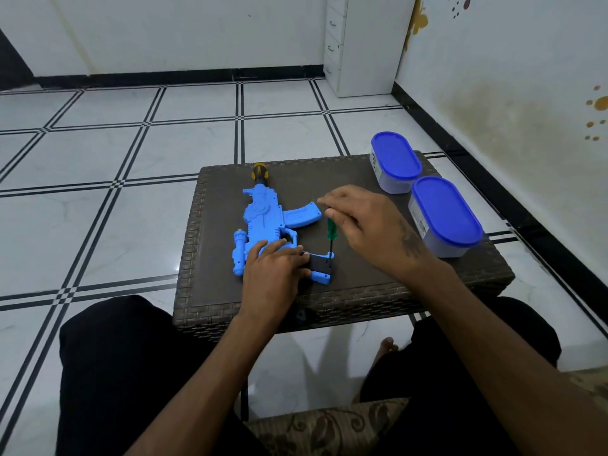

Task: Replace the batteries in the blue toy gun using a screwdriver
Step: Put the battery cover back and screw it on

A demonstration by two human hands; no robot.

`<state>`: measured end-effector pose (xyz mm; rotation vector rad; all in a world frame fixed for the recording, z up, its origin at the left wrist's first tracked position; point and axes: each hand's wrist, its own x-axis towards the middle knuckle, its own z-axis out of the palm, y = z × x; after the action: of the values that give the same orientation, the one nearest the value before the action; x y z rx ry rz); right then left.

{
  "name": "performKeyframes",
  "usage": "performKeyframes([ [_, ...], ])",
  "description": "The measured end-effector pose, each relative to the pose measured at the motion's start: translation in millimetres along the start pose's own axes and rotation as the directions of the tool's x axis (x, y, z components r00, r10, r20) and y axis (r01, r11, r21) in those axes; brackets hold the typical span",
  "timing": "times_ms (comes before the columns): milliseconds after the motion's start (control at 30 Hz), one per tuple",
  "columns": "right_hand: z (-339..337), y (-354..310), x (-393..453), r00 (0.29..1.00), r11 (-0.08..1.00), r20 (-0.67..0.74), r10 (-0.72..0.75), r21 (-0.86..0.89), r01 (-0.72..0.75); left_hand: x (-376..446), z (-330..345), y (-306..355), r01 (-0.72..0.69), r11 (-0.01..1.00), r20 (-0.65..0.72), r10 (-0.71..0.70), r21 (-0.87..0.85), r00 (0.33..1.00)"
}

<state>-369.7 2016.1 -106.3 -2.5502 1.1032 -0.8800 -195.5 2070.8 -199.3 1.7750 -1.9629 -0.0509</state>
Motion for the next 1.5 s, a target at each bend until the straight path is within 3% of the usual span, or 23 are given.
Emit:
performKeyframes([
  [100,-4,0,0,0.999,0.998,-0.033,0.025,0.059,-0.023,0,0,1,-0.005,1.000,-0.020,0.005,-0.001,1.000],
  [333,3,-1,2,0.993,0.993,0.001,0.115,-0.016,-0.115,-1,0,1,-0.009,1.000,-0.031,0.009,-0.007,0.999],
  [533,-10,-5,3,0.966,0.991,0.221,0.133,-0.038,-0.128,-1,-1,2,-0.003,1.000,-0.027,0.003,-0.015,1.000],
  [833,-2,-8,-1,0.982,0.982,0.132,0.137,-0.147,-0.117,-2,0,2,0.002,1.000,-0.026,-0.002,-0.008,1.000],
  [1033,-9,-5,2,0.977,0.999,0.209,0.048,-0.024,-0.044,-1,2,0,0.008,1.000,-0.017,-0.008,-0.006,1.000],
  [1200,-10,-5,3,0.987,0.997,0.140,0.078,0.010,-0.080,0,2,-1,0.014,1.000,-0.002,-0.014,-0.009,1.000],
  [1433,1,-8,4,0.989,0.969,0.047,0.141,-0.211,-0.128,-1,1,-1,0.006,1.000,-0.009,-0.006,0.000,1.000],
  [1500,4,-5,3,0.988,0.979,0.081,0.129,-0.170,-0.113,-1,0,0,0.004,1.000,-0.008,-0.004,-0.006,1.000],
])
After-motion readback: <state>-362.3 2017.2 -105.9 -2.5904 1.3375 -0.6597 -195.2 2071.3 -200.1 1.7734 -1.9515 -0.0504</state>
